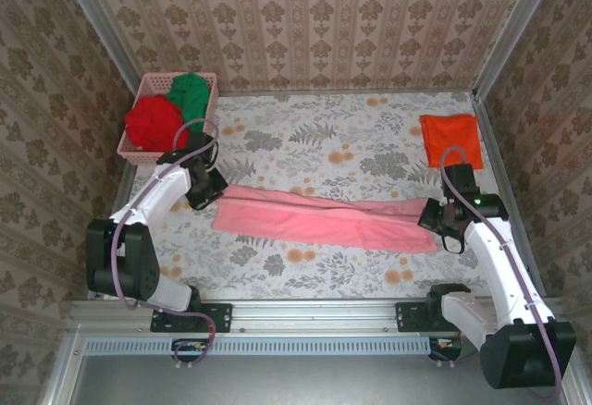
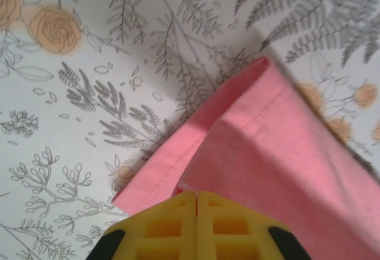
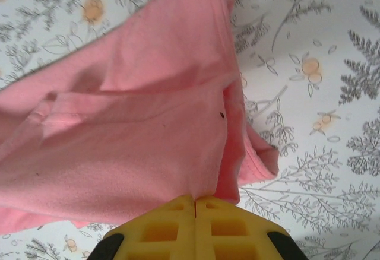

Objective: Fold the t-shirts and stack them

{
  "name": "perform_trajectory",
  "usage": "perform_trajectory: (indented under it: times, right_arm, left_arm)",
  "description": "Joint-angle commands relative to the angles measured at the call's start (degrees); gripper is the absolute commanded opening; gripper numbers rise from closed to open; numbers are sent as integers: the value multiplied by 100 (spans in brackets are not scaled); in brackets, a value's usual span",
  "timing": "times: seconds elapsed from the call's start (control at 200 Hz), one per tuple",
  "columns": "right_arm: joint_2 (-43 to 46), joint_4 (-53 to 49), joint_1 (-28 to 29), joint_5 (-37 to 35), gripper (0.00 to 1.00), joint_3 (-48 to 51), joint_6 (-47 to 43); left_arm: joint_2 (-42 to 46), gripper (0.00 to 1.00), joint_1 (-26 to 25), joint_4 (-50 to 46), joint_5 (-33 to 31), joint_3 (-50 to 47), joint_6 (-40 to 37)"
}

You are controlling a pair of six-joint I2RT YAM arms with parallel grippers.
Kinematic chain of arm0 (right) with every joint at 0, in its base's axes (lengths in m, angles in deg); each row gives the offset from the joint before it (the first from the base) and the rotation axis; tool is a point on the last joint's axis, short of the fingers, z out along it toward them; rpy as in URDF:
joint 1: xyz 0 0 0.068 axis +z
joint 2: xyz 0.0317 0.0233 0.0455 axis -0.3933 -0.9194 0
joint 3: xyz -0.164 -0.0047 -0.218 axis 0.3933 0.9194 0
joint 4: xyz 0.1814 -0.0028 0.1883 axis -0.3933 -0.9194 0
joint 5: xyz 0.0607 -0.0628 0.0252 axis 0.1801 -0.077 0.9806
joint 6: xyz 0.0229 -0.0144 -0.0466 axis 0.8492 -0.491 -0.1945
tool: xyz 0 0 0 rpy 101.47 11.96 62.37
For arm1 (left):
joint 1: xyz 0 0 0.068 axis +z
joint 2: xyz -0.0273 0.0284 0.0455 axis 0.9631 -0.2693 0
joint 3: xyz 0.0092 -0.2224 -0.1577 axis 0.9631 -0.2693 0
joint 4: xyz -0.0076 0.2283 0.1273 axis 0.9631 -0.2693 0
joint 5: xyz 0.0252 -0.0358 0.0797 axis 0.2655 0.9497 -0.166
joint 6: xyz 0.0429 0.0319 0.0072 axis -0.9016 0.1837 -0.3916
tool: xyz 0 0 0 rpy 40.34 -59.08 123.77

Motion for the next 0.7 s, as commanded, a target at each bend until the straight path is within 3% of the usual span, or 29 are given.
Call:
perform_trajectory:
  times: [0.0,0.34,0.515,0.635,0.695]
  right_arm:
    - [-32,-270,77,-49,0,24,311]
    - [-473,-268,253,-280,0,235,1084]
    - [-486,677,255,401,0,893,1578]
    - [-584,984,253,467,0,1135,1742]
    - [-565,948,253,333,23,1118,1748]
  left_arm:
    - [27,0,11,-151,-39,-148,46]
    - [-54,0,87,46,-144,-525,97]
    - [-227,0,81,245,-98,-636,131]
    - [-316,0,80,287,-90,-708,123]
    - [-302,3,79,315,-114,-762,160]
